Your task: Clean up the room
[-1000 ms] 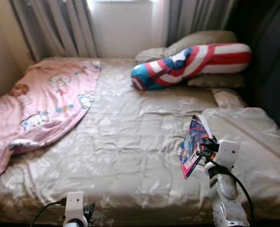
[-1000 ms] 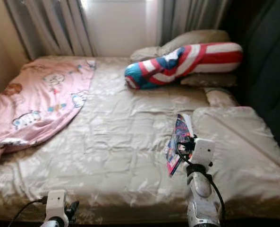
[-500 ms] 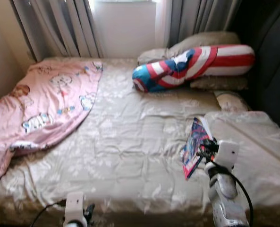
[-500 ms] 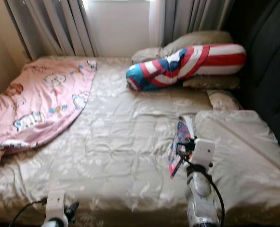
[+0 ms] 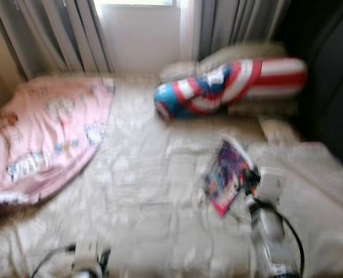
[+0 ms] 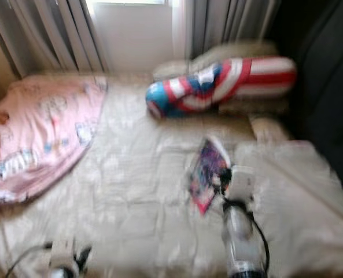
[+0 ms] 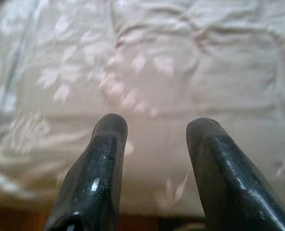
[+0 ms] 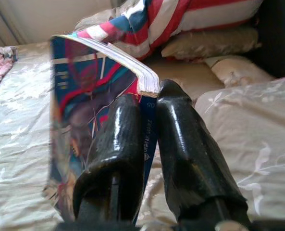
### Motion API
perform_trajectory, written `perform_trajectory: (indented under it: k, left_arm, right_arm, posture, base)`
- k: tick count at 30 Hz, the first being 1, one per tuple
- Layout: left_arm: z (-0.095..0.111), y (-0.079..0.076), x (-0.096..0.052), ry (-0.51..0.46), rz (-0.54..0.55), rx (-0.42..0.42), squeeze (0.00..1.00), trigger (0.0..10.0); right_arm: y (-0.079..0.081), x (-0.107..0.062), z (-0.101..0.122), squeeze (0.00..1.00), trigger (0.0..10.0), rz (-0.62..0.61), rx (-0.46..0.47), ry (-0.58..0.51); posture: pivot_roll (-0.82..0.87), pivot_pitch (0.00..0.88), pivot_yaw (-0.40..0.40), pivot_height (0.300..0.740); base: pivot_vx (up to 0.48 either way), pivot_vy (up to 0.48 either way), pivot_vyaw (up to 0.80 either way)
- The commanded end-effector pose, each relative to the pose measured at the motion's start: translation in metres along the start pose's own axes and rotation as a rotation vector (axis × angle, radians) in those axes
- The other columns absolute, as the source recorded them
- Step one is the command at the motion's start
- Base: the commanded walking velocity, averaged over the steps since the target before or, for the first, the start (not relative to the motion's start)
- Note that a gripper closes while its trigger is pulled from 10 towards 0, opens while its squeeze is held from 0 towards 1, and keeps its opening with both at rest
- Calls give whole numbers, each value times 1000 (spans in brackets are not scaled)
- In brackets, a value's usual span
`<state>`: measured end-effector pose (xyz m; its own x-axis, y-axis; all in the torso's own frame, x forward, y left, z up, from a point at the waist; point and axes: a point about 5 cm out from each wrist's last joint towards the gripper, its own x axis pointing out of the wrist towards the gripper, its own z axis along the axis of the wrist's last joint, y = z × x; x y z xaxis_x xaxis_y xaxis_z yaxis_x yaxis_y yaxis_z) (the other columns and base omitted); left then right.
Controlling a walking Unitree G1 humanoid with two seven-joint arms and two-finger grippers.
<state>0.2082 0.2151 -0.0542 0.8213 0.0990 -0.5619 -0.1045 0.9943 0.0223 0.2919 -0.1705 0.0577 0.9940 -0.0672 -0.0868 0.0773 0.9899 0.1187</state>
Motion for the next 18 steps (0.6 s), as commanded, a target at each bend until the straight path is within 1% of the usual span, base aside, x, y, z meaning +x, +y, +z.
perform_trajectory:
  k: [1, 2, 4, 5, 7, 10, 11, 16, 18]
  left_arm:
    - [-7, -1, -3, 18, -7, 8, 0, 10000]
    - [-2, -2, -2, -14, -10, 5, 0, 10000]
    - [3, -5, -1, -49, -18, -2, 0, 10000]
    - [3, -5, -1, -49, -18, -2, 0, 10000]
    - [15, -10, 1, -120, -47, -15, 0, 10000]
    - [25, -13, 2, -184, -60, -15, 0, 10000]
    - [33, -13, 2, -235, -59, -17, 0, 10000]
    - [55, -5, -2, -363, -37, -18, 0, 10000]
    - [66, 2, -5, -429, -16, -18, 0, 10000]
  right_arm:
    - [-4, 1, 5, 0, 10000, -3, 3, -19]
    - [-1, 0, 4, 0, 10000, 19, 2, -11]
    - [0, -1, 3, 0, 10000, 32, 1, -6]
    - [0, -1, 3, 0, 10000, 32, 1, -6]
    - [2, -3, 1, 0, 10000, 47, 7, -1]
    - [3, -5, 0, 0, 10000, 63, 19, -1]
    - [6, -6, 0, 0, 10000, 85, 33, -2]
    - [12, -8, 1, 0, 10000, 131, 48, -10]
    - [12, -8, 1, 0, 10000, 130, 57, -9]
  posture:
    - [-33, 7, -21, 740]
    - [-34, 10, -20, 740]
    - [-35, 13, -19, 740]
    - [-35, 13, -19, 740]
    - [-37, 18, -17, 740]
    - [-39, 22, -13, 740]
    - [-40, 24, -11, 740]
    - [-43, 28, -8, 740]
    - [-37, 32, -7, 740]
  base:
    - [0, 0, 0]
    - [0, 0, 0]
    - [0, 0, 0]
    - [0, 0, 0]
    - [0, 0, 0]
    - [0, 0, 0]
    - [0, 0, 0]
    - [0, 0, 0]
    - [0, 0, 0]
